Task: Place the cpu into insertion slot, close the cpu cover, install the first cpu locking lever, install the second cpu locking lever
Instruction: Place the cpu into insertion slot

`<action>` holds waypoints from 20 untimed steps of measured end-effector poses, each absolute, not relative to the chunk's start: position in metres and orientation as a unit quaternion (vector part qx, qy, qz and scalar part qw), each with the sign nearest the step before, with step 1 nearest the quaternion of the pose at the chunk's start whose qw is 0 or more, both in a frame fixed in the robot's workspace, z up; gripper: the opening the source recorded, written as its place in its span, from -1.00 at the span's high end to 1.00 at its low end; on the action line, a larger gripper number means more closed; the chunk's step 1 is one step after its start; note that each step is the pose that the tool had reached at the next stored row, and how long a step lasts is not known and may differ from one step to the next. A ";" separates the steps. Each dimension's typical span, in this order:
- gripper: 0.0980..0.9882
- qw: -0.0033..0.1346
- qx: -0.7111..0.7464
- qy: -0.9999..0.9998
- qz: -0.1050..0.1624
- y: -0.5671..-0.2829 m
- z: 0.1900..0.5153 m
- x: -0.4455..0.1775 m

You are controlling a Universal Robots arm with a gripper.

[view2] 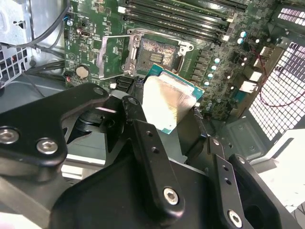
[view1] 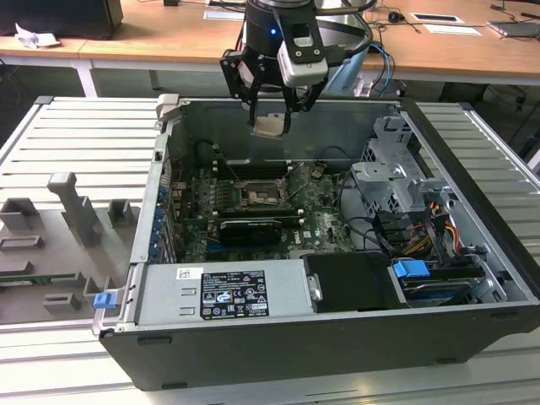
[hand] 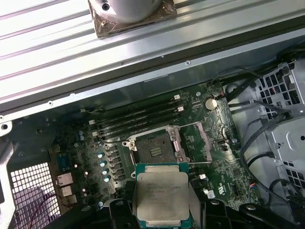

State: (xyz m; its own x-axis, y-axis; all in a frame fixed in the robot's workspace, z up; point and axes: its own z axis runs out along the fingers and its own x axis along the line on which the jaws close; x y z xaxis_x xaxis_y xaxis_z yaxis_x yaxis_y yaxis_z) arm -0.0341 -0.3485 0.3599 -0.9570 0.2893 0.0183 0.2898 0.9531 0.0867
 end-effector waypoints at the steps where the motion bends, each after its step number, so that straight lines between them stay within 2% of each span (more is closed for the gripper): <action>1: 0.04 0.003 -0.148 -0.988 -0.044 -0.348 0.360 -0.034; 20: 0.04 -0.001 -0.231 -0.972 -0.044 -0.348 0.355 -0.034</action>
State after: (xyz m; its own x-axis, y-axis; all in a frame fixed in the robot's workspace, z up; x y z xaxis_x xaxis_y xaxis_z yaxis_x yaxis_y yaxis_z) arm -0.0341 -0.3484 0.3550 -0.8929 0.4499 0.0182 0.4497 0.8890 0.0866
